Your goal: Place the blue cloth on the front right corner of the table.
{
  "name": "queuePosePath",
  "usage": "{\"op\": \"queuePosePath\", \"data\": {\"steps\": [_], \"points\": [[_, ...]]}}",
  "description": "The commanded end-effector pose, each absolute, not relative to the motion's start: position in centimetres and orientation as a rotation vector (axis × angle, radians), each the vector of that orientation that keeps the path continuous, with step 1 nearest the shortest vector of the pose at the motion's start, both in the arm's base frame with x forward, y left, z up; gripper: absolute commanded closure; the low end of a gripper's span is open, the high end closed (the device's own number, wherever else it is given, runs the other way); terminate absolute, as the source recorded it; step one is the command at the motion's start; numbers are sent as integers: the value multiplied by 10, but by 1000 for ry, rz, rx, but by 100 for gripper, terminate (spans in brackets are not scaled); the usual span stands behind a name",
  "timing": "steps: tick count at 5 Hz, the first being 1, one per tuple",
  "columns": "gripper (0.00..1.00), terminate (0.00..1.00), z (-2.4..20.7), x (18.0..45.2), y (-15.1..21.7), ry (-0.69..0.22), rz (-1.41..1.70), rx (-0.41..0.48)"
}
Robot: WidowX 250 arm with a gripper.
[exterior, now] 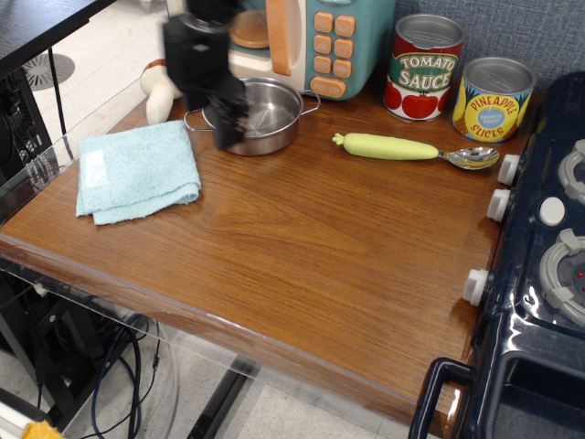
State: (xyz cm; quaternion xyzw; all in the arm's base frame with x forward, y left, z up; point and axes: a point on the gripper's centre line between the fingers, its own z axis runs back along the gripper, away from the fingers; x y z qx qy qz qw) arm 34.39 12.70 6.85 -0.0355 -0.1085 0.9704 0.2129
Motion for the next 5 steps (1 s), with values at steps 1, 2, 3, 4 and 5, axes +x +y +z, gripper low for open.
{"op": "queuePosePath", "data": {"steps": [1, 2, 3, 4, 5], "points": [[0, 0, 84, 315, 178, -236, 2812, -176], [0, 0, 73, 305, 190, -213, 2859, -147], [0, 0, 64, 300, 201, -226, 2894, -126], [0, 0, 50, 304, 204, -260, 2910, -99], [0, 0, 38, 311, 205, -273, 2932, -122]]}}
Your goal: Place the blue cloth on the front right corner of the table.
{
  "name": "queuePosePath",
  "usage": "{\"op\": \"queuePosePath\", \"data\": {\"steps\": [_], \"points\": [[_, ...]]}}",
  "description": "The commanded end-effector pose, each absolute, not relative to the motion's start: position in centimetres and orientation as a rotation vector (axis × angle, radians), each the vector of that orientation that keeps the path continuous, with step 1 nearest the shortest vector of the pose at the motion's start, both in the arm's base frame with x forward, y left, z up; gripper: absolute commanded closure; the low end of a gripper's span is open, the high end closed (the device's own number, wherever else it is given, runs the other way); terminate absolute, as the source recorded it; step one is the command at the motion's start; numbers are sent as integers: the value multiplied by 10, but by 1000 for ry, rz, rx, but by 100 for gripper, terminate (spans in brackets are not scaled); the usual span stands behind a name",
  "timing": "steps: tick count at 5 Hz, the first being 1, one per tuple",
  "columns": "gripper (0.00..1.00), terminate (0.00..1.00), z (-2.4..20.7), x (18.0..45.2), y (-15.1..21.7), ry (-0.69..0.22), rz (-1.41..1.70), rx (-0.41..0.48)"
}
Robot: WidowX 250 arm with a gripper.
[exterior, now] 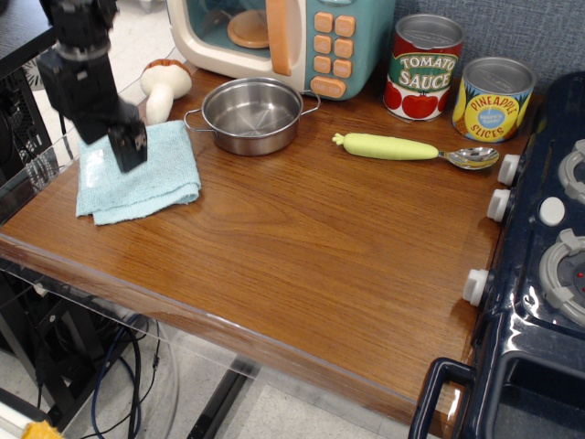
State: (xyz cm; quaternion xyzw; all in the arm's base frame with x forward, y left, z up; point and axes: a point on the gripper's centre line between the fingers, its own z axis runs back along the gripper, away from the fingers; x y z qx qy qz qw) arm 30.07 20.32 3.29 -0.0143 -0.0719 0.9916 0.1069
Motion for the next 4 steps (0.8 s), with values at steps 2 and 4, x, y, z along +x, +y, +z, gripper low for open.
{"op": "queuePosePath", "data": {"steps": [2, 4], "points": [[0, 0, 18, 310, 192, -151, 3005, -107], [0, 0, 13, 293, 137, -132, 2937, -84]]}}
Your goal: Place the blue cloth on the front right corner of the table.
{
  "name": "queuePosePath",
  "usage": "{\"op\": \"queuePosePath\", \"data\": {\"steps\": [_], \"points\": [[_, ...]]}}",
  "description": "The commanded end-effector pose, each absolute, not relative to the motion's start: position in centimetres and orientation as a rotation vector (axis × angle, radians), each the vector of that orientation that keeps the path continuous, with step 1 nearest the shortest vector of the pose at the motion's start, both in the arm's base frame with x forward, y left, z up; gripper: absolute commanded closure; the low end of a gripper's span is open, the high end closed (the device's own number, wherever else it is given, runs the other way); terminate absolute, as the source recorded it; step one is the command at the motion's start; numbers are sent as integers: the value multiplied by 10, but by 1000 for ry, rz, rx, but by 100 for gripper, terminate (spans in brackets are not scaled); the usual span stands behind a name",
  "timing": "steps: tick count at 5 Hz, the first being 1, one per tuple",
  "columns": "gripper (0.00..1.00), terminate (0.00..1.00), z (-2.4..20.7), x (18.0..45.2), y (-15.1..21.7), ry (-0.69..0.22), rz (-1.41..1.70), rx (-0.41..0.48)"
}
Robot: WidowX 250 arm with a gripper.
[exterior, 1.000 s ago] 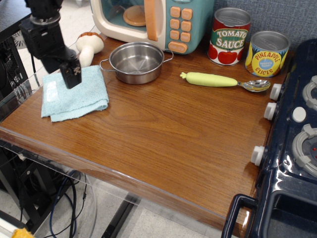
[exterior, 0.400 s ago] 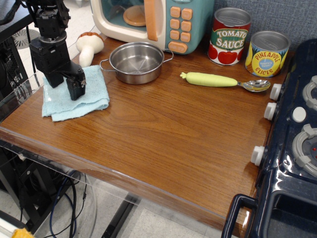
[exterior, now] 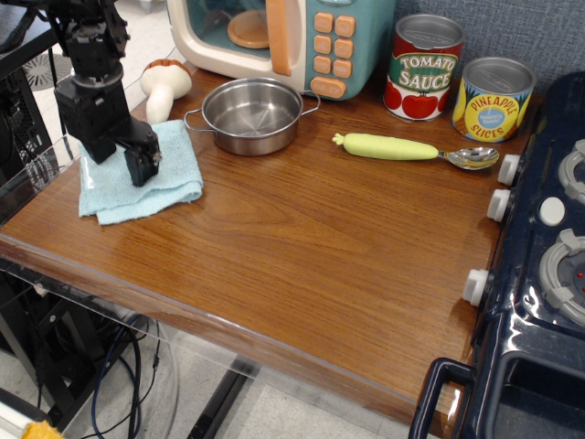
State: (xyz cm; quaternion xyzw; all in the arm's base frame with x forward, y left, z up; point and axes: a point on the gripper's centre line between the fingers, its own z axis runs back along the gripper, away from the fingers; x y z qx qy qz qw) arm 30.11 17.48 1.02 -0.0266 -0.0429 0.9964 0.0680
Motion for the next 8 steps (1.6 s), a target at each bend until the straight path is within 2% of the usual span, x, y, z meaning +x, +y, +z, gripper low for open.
{"op": "queuePosePath", "data": {"steps": [1, 3, 4, 6, 8], "points": [[0, 0, 10, 286, 95, -132, 2867, -88], [0, 0, -9, 259, 17, -126, 2701, -64], [0, 0, -16, 235, -12, -129, 2594, -44], [0, 0, -9, 212, -42, -107, 2467, -70], [0, 0, 3, 212, -59, -96, 2389, -80]]}}
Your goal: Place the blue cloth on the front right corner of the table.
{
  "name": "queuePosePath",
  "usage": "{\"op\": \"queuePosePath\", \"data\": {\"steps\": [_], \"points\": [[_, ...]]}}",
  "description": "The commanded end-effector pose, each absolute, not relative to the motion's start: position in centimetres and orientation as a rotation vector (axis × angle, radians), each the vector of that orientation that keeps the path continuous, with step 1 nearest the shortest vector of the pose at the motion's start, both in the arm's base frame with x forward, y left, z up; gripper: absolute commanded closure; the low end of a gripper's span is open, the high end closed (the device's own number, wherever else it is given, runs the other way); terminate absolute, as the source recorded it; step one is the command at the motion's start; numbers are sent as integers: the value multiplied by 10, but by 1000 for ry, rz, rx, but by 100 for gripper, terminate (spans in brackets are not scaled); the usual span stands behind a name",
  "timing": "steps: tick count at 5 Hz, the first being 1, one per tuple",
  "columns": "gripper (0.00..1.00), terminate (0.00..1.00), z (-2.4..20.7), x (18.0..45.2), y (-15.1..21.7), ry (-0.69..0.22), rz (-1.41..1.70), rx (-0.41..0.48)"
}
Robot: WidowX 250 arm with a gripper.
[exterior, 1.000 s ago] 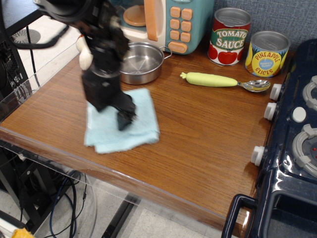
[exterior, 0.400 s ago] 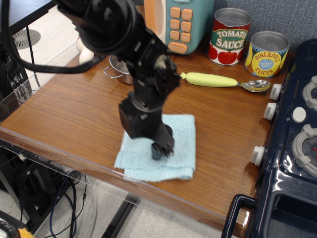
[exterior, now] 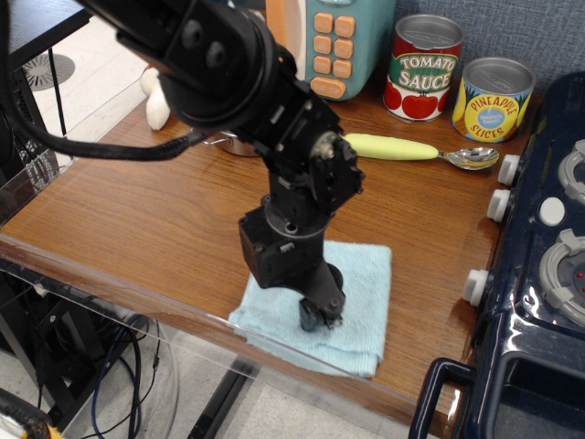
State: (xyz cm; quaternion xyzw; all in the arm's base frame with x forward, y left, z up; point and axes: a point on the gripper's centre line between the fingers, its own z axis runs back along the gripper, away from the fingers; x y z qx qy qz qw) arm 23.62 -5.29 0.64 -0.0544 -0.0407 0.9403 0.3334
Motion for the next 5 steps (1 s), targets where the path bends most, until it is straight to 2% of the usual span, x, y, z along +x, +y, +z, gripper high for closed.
{"op": "queuePosePath", "data": {"steps": [1, 3, 5], "points": [[0, 0, 11, 218, -57, -78, 2392, -92], [0, 0, 44, 238, -50, -30, 2430, -165], [0, 0, 89, 245, -38, -1, 2439, -236]]}}
